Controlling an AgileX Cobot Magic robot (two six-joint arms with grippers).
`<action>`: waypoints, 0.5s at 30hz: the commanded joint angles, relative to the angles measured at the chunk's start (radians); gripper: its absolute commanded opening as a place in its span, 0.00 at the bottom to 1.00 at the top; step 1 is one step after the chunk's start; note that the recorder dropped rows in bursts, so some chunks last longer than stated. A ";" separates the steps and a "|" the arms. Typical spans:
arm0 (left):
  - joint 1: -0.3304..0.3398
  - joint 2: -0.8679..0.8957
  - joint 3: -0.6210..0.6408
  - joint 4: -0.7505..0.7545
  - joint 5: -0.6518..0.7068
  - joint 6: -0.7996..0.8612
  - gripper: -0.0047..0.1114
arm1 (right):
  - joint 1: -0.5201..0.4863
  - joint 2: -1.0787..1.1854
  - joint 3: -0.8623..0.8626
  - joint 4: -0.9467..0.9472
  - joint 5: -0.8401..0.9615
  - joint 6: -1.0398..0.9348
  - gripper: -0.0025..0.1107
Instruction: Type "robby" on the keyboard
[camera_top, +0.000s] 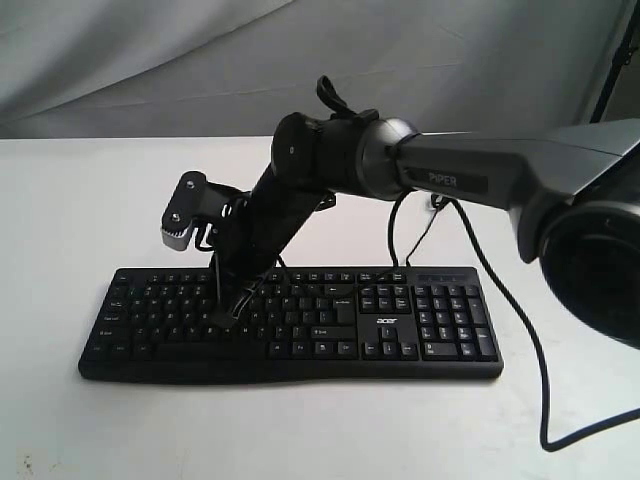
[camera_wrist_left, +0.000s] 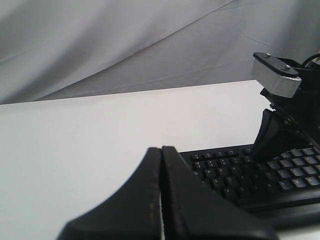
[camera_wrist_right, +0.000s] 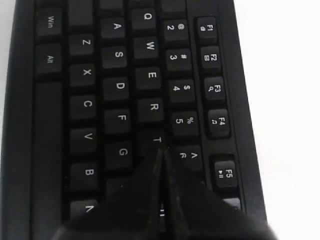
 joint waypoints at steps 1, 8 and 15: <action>-0.006 -0.003 0.004 0.005 -0.006 -0.003 0.04 | -0.003 -0.002 -0.007 -0.002 0.008 0.000 0.02; -0.006 -0.003 0.004 0.005 -0.006 -0.003 0.04 | -0.003 -0.002 -0.007 -0.002 0.003 -0.002 0.02; -0.006 -0.003 0.004 0.005 -0.006 -0.003 0.04 | -0.003 -0.001 -0.007 0.000 0.000 -0.003 0.02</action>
